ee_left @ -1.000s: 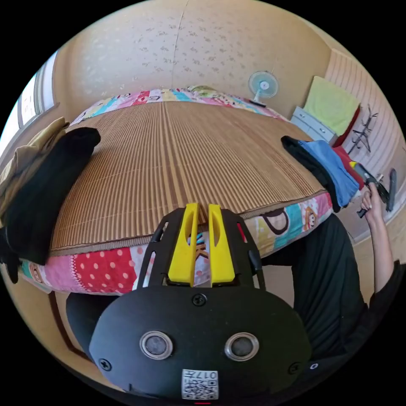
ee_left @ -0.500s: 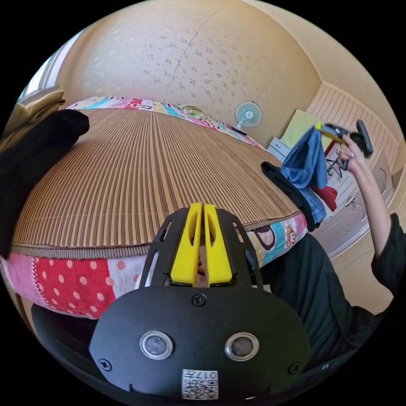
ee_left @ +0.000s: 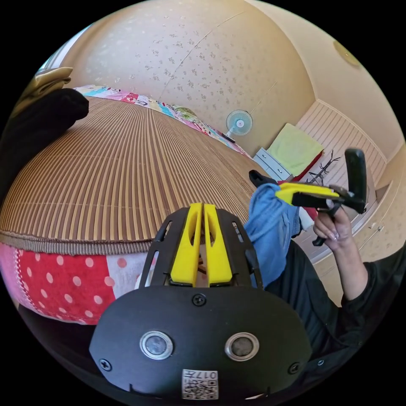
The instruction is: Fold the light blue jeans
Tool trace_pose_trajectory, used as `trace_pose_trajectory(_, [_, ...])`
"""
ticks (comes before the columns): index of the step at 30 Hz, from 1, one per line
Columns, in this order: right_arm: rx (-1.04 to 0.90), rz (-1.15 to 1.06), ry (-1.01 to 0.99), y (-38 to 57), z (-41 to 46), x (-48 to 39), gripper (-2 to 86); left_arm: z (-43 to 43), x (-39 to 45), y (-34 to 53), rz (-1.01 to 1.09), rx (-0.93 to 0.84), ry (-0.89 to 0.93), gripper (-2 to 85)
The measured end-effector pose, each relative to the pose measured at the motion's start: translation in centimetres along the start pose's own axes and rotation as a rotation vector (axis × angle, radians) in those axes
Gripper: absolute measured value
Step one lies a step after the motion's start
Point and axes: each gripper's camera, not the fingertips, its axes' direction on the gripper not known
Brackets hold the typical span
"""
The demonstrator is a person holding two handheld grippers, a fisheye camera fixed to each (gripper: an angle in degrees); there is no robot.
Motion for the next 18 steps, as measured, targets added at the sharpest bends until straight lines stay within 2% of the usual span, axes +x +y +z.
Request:
trace_pose_trajectory(3, [0.042, 0.227, -0.051, 4.6, -4.0, 6.4, 8.0, 0.0, -0.7, -0.3, -0.019, -0.01, 0.011, -1.0])
trace_pose_trajectory(8, [0.146, 0.513, 0.2, 12.2, -10.6, 12.9, 11.1, 0.1, -1.1, -0.8, -0.026, -0.028, 0.006, -1.0])
trace_pose_trajectory(10, [0.234, 0.691, 0.373, 15.7, -12.8, 14.0, 12.8, 0.1, -1.1, -0.7, -0.015, -0.023, -0.002, -1.0])
trace_pose_trajectory(12, [0.318, 0.766, 0.421, 17.8, -13.6, 14.5, 13.4, 0.1, -1.0, -0.5, 0.003, -0.009, -0.01, -1.0])
trace_pose_trajectory(15, [0.314, 0.823, 0.328, 19.2, -11.7, 17.2, 13.5, 0.2, -1.1, -0.3, 0.02, 0.002, -0.012, -1.0])
trace_pose_trajectory(18, [0.226, 0.78, -0.011, 17.3, -7.2, 21.4, 8.5, 0.2, -1.1, -0.2, 0.033, 0.012, -0.013, -1.0])
